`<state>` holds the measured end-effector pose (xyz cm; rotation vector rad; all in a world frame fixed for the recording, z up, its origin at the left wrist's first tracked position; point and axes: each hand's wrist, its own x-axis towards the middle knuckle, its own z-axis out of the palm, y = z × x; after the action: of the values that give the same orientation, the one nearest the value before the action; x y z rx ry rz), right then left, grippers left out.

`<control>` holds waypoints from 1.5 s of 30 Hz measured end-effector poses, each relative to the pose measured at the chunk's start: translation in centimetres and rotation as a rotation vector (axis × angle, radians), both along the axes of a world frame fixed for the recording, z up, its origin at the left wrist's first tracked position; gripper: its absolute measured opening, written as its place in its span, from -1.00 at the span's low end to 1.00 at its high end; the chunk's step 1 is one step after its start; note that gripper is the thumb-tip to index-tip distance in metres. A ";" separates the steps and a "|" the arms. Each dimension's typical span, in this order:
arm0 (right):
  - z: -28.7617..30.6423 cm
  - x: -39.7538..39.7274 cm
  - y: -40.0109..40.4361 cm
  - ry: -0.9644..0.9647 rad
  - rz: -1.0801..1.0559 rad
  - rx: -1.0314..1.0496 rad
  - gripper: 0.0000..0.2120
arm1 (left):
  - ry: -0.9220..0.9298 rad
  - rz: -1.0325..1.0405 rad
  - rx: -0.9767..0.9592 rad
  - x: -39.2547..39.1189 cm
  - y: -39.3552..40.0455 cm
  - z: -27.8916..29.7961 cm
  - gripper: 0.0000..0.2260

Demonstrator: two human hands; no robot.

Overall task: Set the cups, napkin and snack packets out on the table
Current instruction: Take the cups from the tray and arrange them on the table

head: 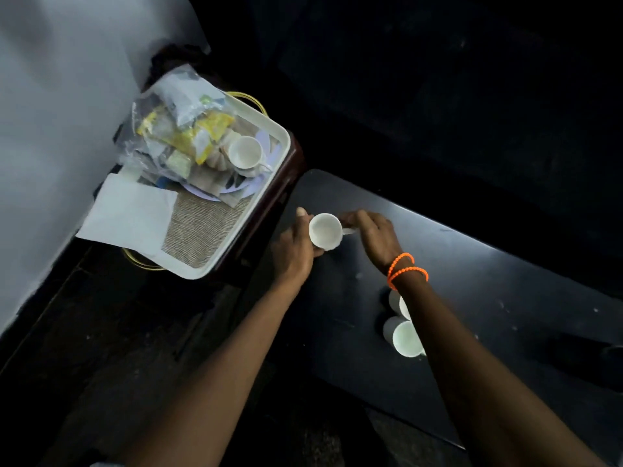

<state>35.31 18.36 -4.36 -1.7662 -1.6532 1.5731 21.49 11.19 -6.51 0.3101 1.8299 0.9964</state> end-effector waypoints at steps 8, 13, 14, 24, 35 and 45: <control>-2.9 7.9 -1.9 -0.176 0.094 -0.130 -0.57 | -0.163 -0.076 -0.172 8.5 -3.7 -3.6 -0.40; -4.2 10.8 -3.6 -0.189 0.112 -0.155 -0.57 | -0.170 -0.060 -0.199 11.6 -5.8 -4.5 -0.45; -4.3 11.2 -3.9 -0.193 0.117 -0.162 -0.57 | -0.181 -0.047 -0.196 12.2 -6.3 -4.7 -0.47; -4.9 13.0 -4.8 -0.250 0.133 -0.143 -0.61 | -0.189 -0.066 -0.208 14.0 -7.2 -4.7 -0.50; -2.8 7.3 -1.9 -0.228 0.165 -0.022 -0.56 | 0.098 -0.169 -0.076 6.8 -3.1 -1.9 -0.20; -0.8 -8.9 2.9 -0.072 0.161 0.321 -0.58 | 0.641 -0.005 0.256 -5.9 5.0 1.7 -0.67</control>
<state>26.46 21.29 -5.20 -1.5731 -1.9962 1.2287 15.63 16.14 -4.81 0.8703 2.2586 1.2215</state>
